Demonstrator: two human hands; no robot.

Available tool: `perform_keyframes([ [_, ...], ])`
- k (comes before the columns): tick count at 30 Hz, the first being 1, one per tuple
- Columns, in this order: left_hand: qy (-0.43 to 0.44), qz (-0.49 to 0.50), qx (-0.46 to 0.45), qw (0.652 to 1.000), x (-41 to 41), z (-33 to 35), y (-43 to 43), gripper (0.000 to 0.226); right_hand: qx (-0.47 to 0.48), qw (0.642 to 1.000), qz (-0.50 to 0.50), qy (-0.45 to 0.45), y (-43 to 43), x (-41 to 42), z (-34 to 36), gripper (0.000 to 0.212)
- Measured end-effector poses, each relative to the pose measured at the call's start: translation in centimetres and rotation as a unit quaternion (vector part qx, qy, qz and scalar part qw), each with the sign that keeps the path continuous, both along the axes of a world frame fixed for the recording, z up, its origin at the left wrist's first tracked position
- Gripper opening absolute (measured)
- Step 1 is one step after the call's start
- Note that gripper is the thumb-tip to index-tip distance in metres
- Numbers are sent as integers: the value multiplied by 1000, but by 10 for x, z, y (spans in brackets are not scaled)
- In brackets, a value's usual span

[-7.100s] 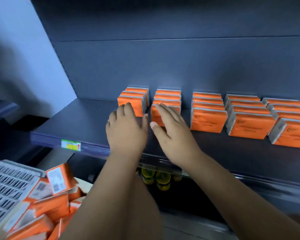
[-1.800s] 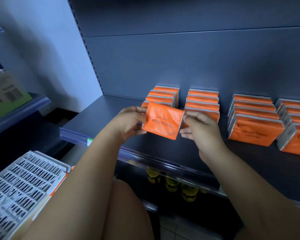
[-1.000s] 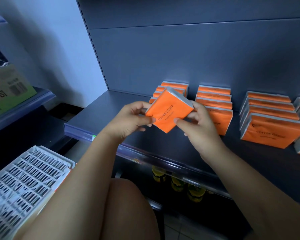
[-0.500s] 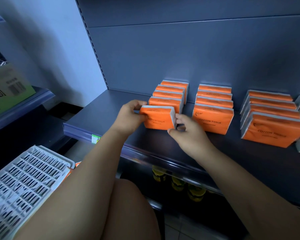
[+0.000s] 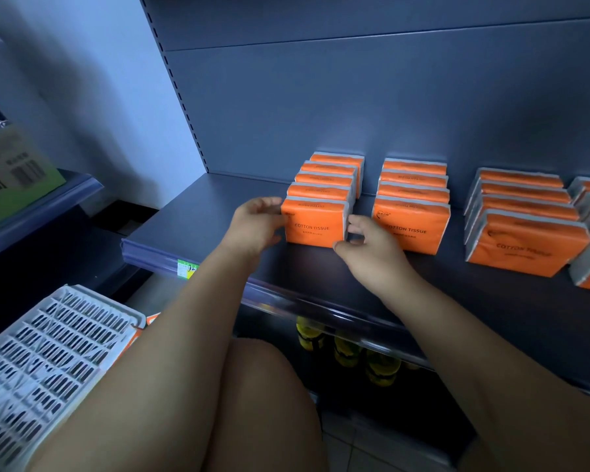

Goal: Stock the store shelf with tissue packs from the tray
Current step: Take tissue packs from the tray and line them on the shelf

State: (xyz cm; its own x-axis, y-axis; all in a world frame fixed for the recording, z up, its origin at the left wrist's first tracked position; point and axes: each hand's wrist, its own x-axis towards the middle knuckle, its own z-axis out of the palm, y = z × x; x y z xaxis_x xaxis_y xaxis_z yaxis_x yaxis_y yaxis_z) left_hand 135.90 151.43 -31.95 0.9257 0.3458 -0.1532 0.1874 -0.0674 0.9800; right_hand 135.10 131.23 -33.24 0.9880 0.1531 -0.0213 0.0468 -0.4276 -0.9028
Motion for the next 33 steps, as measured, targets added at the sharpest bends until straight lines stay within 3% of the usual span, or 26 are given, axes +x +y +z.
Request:
perform_keyframes([
  [4,-8,70,2,998,-30,1,3,27,-70,997,-26,-18,-3,-24,22,39],
  [8,-24,194,119,974,-96,-15,4,37,-96,992,-28,-80,3,-60,42,36],
  [11,-15,218,197,956,-159,-28,5,44,-68,983,27,-169,29,-90,57,43],
  [13,-35,212,327,920,-200,-36,9,47,-80,953,151,-250,51,-113,65,56],
  [15,-51,211,442,870,-234,-44,17,47,-129,896,267,-330,73,-135,64,65],
  [18,-21,229,510,829,-274,-53,41,54,-188,847,316,-385,103,-160,53,69],
  [21,38,237,538,808,-306,-63,64,60,-219,834,334,-380,130,-177,30,67],
  [25,108,248,534,801,-339,-85,85,63,-274,832,373,-307,159,-188,-10,59],
  [33,181,229,478,829,-366,-136,97,60,-358,848,370,-124,187,-196,-84,55],
])
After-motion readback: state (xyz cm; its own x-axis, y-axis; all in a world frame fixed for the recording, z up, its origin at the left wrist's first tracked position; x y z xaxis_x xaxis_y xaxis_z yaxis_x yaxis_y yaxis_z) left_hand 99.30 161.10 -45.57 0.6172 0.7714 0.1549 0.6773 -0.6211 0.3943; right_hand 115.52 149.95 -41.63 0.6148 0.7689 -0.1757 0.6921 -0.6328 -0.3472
